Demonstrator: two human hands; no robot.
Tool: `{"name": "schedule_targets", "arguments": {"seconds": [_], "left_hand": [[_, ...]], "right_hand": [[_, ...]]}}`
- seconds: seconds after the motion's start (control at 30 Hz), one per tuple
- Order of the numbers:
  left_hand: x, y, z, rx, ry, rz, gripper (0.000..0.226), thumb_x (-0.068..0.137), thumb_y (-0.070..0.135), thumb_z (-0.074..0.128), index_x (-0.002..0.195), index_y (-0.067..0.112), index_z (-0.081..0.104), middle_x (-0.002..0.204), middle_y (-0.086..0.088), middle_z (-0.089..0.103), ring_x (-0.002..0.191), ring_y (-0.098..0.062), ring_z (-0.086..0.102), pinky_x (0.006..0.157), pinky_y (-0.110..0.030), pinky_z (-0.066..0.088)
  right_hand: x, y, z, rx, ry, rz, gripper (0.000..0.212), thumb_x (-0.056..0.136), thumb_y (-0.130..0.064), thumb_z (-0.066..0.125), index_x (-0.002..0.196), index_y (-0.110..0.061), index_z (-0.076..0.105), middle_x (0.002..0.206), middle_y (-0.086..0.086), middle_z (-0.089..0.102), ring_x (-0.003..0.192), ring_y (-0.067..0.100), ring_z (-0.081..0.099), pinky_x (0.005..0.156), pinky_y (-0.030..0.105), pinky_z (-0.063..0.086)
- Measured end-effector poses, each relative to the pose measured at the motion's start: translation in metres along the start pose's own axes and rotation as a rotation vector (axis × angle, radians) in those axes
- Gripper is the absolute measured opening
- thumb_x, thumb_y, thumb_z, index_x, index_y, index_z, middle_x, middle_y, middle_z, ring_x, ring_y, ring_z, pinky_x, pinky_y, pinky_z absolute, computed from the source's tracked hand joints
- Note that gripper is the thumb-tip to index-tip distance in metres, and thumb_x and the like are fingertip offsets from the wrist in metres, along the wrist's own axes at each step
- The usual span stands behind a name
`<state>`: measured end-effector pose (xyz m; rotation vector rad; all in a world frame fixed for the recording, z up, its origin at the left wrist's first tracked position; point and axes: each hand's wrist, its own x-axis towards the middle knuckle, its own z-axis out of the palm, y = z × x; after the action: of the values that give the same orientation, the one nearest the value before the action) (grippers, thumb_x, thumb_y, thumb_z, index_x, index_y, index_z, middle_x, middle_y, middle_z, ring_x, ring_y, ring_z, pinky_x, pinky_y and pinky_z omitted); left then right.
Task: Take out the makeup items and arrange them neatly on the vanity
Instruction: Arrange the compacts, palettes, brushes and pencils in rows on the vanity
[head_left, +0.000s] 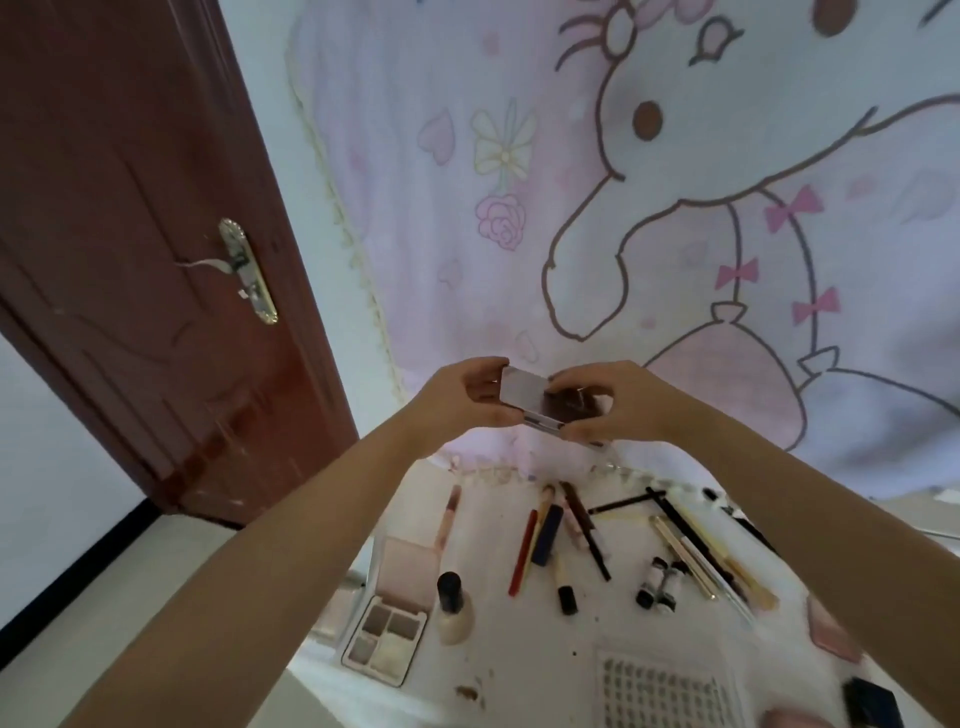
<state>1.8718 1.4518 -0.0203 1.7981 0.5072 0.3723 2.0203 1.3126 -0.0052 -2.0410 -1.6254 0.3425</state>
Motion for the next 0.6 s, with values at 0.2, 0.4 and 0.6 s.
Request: {"name": "schedule_targets", "arguments": {"seconds": [0.2, 0.4, 0.6], "left_hand": [[-0.002, -0.002, -0.017, -0.055, 0.085, -0.016, 0.062, 0.072, -0.013, 0.068, 0.128, 0.004, 0.048, 0.112, -0.005, 0.060, 0.099, -0.017, 0.059, 0.086, -0.024, 0.050], [-0.008, -0.006, -0.026, -0.050, 0.081, -0.049, 0.067, 0.070, -0.014, 0.069, 0.130, 0.004, 0.046, 0.109, -0.003, 0.060, 0.101, -0.018, 0.058, 0.090, -0.029, 0.048], [-0.012, -0.013, -0.021, -0.004, 0.079, -0.043, 0.074, 0.067, -0.017, 0.070, 0.132, 0.007, 0.045, 0.111, -0.002, 0.058, 0.101, -0.016, 0.056, 0.092, -0.027, 0.046]], "right_hand": [[0.012, -0.017, -0.005, 0.082, 0.024, -0.039, 0.042, 0.075, -0.014, 0.073, 0.116, -0.012, 0.064, 0.118, 0.005, 0.063, 0.109, 0.019, 0.058, 0.096, 0.025, 0.044], [0.023, -0.023, -0.003, -0.001, -0.043, -0.039, 0.045, 0.077, -0.020, 0.071, 0.120, -0.013, 0.060, 0.124, 0.002, 0.061, 0.109, 0.019, 0.057, 0.082, 0.010, 0.037], [0.021, -0.022, -0.002, 0.112, -0.040, -0.007, 0.037, 0.076, -0.011, 0.070, 0.113, -0.012, 0.065, 0.115, 0.001, 0.065, 0.093, 0.011, 0.062, 0.082, 0.006, 0.042]]}}
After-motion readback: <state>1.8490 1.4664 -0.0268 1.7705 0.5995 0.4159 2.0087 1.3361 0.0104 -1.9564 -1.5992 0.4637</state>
